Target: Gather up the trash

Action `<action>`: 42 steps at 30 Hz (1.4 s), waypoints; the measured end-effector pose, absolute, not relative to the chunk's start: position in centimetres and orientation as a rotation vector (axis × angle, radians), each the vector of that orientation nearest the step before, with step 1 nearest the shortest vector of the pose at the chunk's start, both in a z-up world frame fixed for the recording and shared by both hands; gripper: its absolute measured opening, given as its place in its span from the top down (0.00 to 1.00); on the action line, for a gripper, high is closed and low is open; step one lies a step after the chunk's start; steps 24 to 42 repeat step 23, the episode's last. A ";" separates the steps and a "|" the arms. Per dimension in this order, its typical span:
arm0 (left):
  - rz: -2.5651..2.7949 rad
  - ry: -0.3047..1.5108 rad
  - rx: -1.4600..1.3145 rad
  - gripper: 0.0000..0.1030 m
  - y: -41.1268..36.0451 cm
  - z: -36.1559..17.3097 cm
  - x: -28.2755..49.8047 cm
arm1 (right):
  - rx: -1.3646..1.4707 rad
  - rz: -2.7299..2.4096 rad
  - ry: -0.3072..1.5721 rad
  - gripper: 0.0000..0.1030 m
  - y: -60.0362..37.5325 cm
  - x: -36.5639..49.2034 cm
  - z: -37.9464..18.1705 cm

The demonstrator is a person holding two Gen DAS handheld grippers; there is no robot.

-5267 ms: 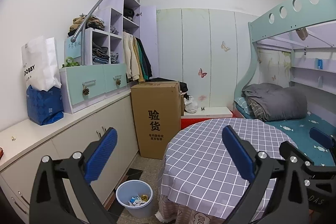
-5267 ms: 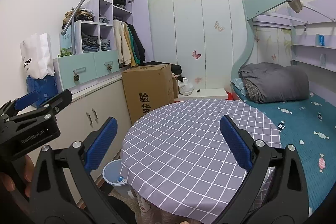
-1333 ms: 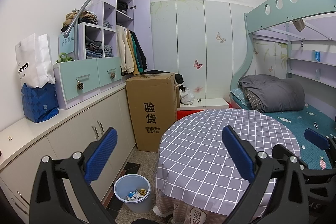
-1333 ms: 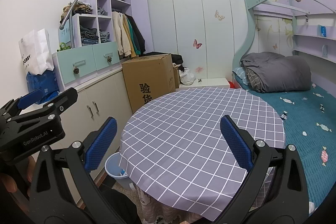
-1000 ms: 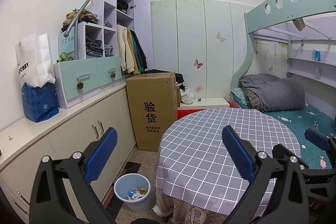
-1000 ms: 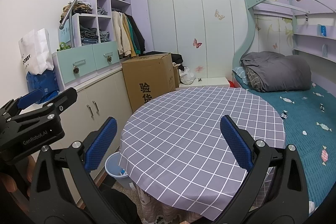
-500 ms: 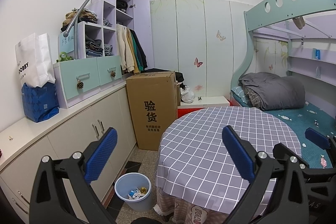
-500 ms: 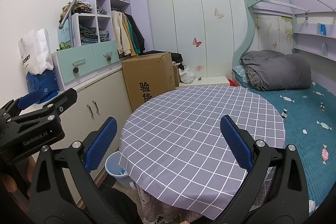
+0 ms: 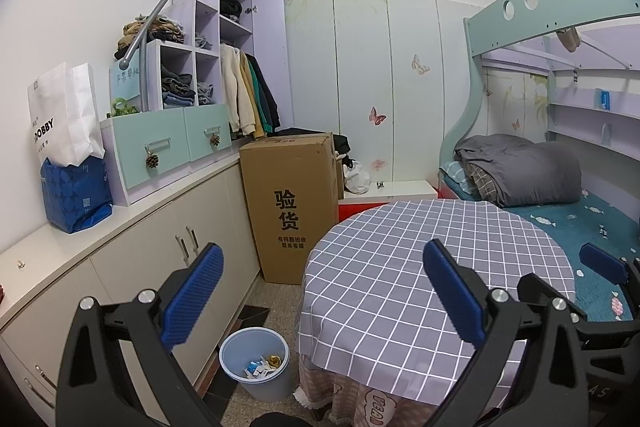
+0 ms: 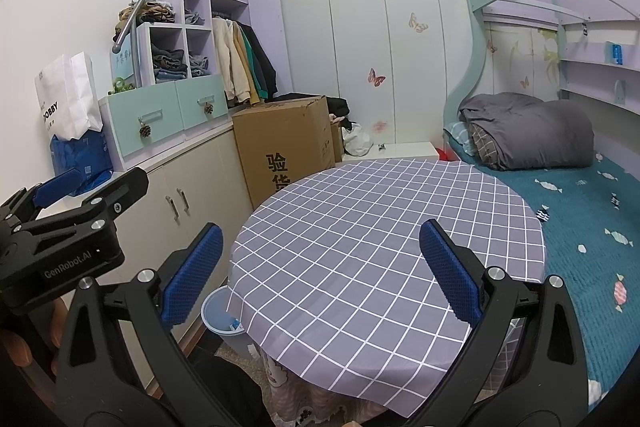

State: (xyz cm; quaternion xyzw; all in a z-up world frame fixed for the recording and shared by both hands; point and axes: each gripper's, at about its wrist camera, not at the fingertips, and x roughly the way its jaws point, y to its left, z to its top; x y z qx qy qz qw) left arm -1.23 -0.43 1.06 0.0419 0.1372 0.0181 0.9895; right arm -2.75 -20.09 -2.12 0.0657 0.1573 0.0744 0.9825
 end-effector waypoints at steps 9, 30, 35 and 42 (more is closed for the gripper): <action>0.036 0.279 0.084 0.05 -0.3 1.0 -1.1 | 0.131 0.149 0.317 0.06 -20.1 -2.7 -2.1; 0.036 0.407 0.082 0.05 -0.9 -1.9 3.8 | 0.166 0.115 0.409 0.06 -22.9 1.2 -5.1; 0.036 0.407 0.082 0.05 -0.9 -1.9 3.8 | 0.166 0.115 0.409 0.06 -22.9 1.2 -5.1; 0.036 0.407 0.082 0.05 -0.9 -1.9 3.8 | 0.166 0.115 0.409 0.06 -22.9 1.2 -5.1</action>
